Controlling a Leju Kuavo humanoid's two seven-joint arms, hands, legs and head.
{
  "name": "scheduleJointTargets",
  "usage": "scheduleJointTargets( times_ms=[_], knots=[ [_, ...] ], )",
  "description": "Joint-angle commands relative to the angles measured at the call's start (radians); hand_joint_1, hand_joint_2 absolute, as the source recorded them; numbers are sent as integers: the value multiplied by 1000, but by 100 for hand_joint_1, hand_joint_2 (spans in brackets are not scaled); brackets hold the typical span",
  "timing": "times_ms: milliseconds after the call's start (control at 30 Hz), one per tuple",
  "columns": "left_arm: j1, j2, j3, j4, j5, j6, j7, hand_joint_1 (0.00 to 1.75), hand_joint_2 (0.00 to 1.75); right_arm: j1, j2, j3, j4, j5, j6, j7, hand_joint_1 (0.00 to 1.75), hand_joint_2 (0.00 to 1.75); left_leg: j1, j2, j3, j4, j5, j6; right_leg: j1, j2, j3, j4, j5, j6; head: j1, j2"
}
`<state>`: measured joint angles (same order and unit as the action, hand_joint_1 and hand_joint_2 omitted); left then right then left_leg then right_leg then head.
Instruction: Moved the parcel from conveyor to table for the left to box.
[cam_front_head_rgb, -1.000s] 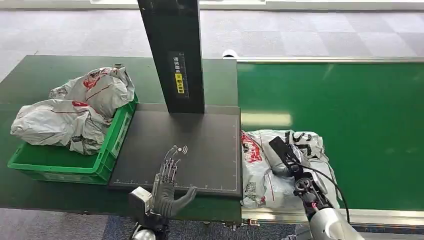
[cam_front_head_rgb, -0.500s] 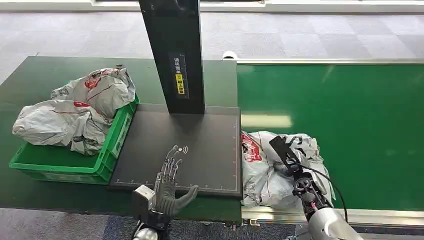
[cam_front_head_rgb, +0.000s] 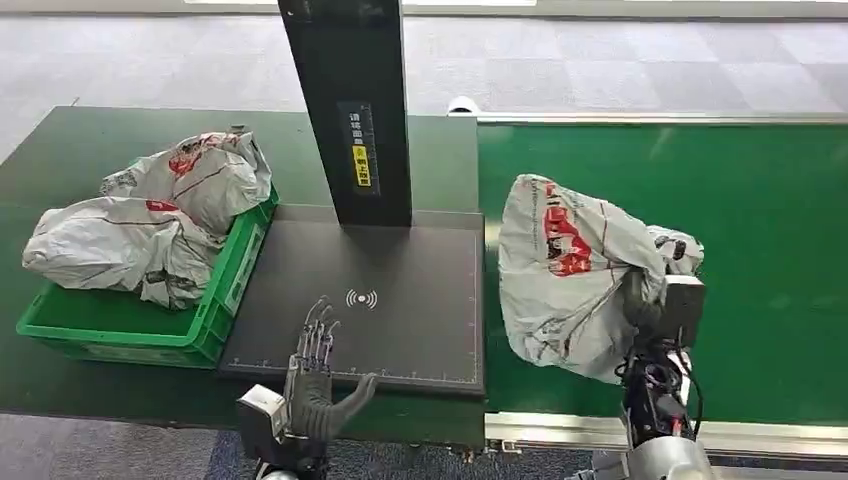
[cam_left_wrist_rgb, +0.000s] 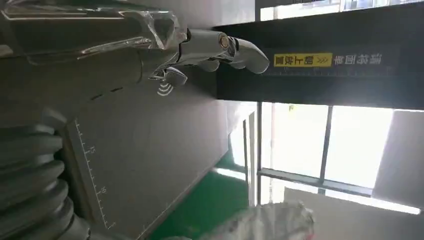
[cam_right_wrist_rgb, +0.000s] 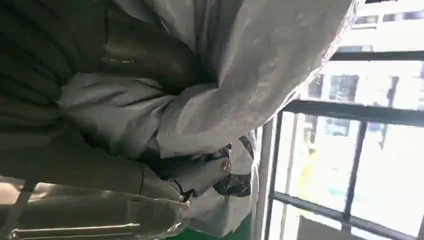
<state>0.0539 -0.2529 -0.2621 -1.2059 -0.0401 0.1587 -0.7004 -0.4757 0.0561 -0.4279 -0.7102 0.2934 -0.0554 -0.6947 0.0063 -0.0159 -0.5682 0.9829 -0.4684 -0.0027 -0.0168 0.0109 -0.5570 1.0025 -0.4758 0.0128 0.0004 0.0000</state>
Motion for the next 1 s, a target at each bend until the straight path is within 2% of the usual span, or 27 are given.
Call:
scheduleJointTargets(
  times_ms=[33, 100, 167, 200, 267, 333, 367, 400, 467, 500, 567, 633, 700, 733, 767, 833, 867, 900, 933, 1000],
  knots=[
    [1, 4, -41, -29, -14, 10, 2, 0, 175, 331, 155, -57, -825, -247, -4, -3, 175, 175, 1, 0, -2, 0, -1, -1, 1, -2, -2, 0, -1, -2, -1, 0],
    [-7, 9, -34, -55, -14, 12, 2, 0, 175, 418, 198, -49, -1023, -290, -2, -3, 175, 175, -1, -5, -4, 0, 0, 0, 0, -7, -4, 1, -2, -1, 0, 0],
    [-13, 17, -40, -86, -32, 28, 2, 0, 175, 426, 214, -20, -1061, -282, 20, -3, 175, 175, 0, -10, -5, 1, -1, -1, 0, -12, -3, 1, -4, -1, 0, 0],
    [-13, 21, -44, -105, -42, 48, 2, 0, 175, 415, 200, 17, -998, -263, 50, -3, 175, 175, 1, -10, -5, 1, -1, -1, 1, -11, -3, 1, -5, -1, 0, 0],
    [-14, 40, -45, -150, -46, 65, 2, 0, 175, 313, 140, 138, -753, -242, 206, 14, 175, 175, 1, -2, -5, 1, -2, -1, 1, -4, -4, 1, -3, -1, 0, 0],
    [-17, 47, -38, -171, -54, 80, 2, 0, 175, 244, 125, 212, -594, -174, 217, 35, 175, 175, 2, 6, -3, 0, -3, -1, 3, 2, -4, -1, -1, -3, 0, 0],
    [-21, 55, -31, -186, -57, 92, 2, 0, 175, 178, 122, 286, -444, -139, 265, 72, 175, 175, 1, 13, -2, 0, -3, -2, 2, 10, -5, 0, 1, -2, 0, 0],
    [-23, 58, -27, -191, -57, 94, 2, 0, 175, 141, 124, 321, -361, -117, 281, 84, 175, 175, 1, 16, -2, -1, -2, -2, 2, 12, -4, -1, 1, -3, 0, 0],
    [-23, 58, -27, -191, -57, 94, 2, 0, 175, 141, 124, 321, -361, -117, 281, 84, 175, 175, 2, 16, -1, -2, -2, -3, 3, 13, -4, -1, 2, -3, 0, 0],
    [-23, 58, -27, -191, -57, 94, 2, 0, 175, 141, 124, 321, -361, -117, 281, 84, 175, 175, 1, 10, -1, -1, -2, -2, 2, 7, -2, -1, 0, -3, 0, 0],
    [-23, 58, -27, -191, -57, 94, 2, 0, 175, 141, 124, 321, -361, -117, 281, 84, 175, 175, 2, 10, -1, -3, 1, -2, 3, 6, -3, -3, 3, -4, 0, 0],
    [-23, 58, -27, -191, -57, 94, 2, 0, 175, 141, 124, 321, -361, -117, 281, 84, 175, 175, 2, 4, -1, -2, 2, -2, 2, 1, -2, -2, 1, -3, 0, 0],
    [-34, 64, -25, -195, -57, 102, 2, 0, 175, 95, 141, 366, -241, -88, 298, 108, 175, 175, 1, 2, -1, -1, 2, -1, 1, 0, -1, -1, 0, -2, 0, 0],
    [-50, 71, -24, -193, -58, 117, 2, 0, 175, 30, 174, 393, -94, -73, 310, 129, 175, 175, 2, 5, -1, -2, 2, -1, 3, 1, -1, -3, 1, -3, 0, 0],
    [-65, 78, -23, -186, -60, 125, 2, 0, 175, -25, 217, 420, 35, -67, 330, 138, 175, 175, 1, 10, 1, -1, 1, -1, 2, 7, -2, -1, 2, -2, 0, 0],
    [-97, 84, -31, -176, -78, 141, 2, 0, 175, -90, 281, 455, 198, -55, 316, 125, 175, 175, 2, 16, 0, -3, 1, -2, 3, 12, -3, -3, 4, -4, 0, 0],
    [-119, 77, -14, -176, -81, 175, 2, 0, 175, -113, 293, 584, 278, -133, 331, 134, 175, 175, 2, 17, 0, -2, 1, -3, 3, 14, -4, 0, 3, -3, 0, 0],
    [-128, 73, 5, -162, -84, 164, 2, 0, 175, -109, 293, 730, 273, -263, 272, 139, 175, 175, 1, 14, -1, -2, 1, -3, 2, 11, -5, 1, 3, -4, 0, 0],
    [-129, 71, 20, -152, -83, 152, 2, 0, 175, -111, 293, 799, 272, -330, 250, 141, 175, 175, 2, 18, -1, -1, 1, -4, 3, 15, -6, 1, 4, -5, 0, 0],
    [-124, 70, 24, -147, -81, 143, 2, 0, 175, -117, 293, 815, 277, -345, 241, 147, 175, 175, 3, 10, -2, -1, 2, -4, 3, 8, -5, 1, 2, -4, 0, 0]
  ],
)
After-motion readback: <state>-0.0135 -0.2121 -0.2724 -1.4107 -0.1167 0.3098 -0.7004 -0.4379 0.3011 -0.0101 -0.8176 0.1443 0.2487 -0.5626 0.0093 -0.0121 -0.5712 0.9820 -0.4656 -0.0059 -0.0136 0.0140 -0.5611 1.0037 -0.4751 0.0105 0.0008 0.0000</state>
